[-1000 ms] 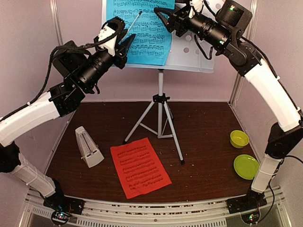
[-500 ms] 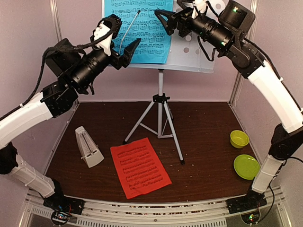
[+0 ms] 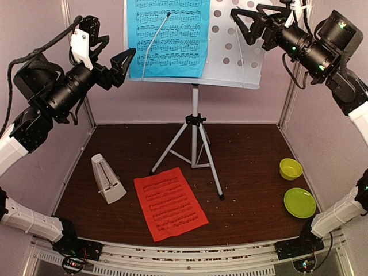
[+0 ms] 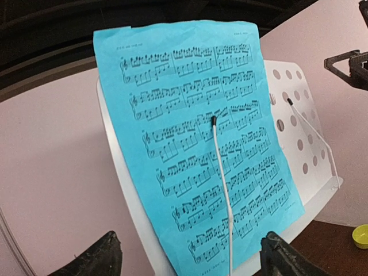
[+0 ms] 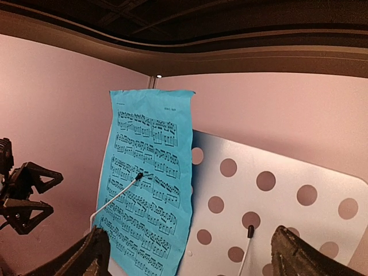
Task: Set up the instrument practice props
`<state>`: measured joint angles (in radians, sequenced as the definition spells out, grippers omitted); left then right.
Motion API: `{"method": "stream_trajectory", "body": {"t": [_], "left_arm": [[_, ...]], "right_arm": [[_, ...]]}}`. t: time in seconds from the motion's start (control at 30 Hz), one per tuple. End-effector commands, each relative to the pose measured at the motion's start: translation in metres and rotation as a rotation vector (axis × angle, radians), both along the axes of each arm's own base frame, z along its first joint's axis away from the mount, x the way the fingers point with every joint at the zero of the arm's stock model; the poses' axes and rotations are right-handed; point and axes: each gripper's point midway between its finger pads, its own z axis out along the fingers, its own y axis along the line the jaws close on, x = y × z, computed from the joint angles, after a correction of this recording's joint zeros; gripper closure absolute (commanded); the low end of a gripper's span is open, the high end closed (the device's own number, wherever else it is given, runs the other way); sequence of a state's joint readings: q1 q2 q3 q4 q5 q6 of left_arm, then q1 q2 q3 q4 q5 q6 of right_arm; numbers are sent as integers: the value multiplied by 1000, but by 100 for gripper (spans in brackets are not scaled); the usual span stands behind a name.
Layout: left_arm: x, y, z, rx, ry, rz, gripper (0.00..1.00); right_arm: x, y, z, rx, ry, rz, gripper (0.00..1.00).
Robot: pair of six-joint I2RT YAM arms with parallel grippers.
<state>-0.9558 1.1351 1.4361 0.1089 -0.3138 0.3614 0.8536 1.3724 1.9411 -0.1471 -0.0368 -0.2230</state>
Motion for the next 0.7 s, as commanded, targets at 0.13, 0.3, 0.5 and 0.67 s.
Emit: {"method": "stream_trajectory", "body": {"t": [0.13, 0.3, 0.5, 0.67], "left_arm": [[13, 13, -88, 17, 319, 55, 12], [11, 16, -140, 19, 463, 47, 4], [7, 13, -225, 83, 655, 37, 2], [-7, 12, -294, 152, 775, -2, 2]], "right_arm": [[-7, -12, -74, -23, 233, 31, 2], [-14, -16, -122, -51, 351, 60, 2], [-19, -3, -191, -112, 520, 128, 3], [-28, 5, -257, -157, 635, 164, 4]]}}
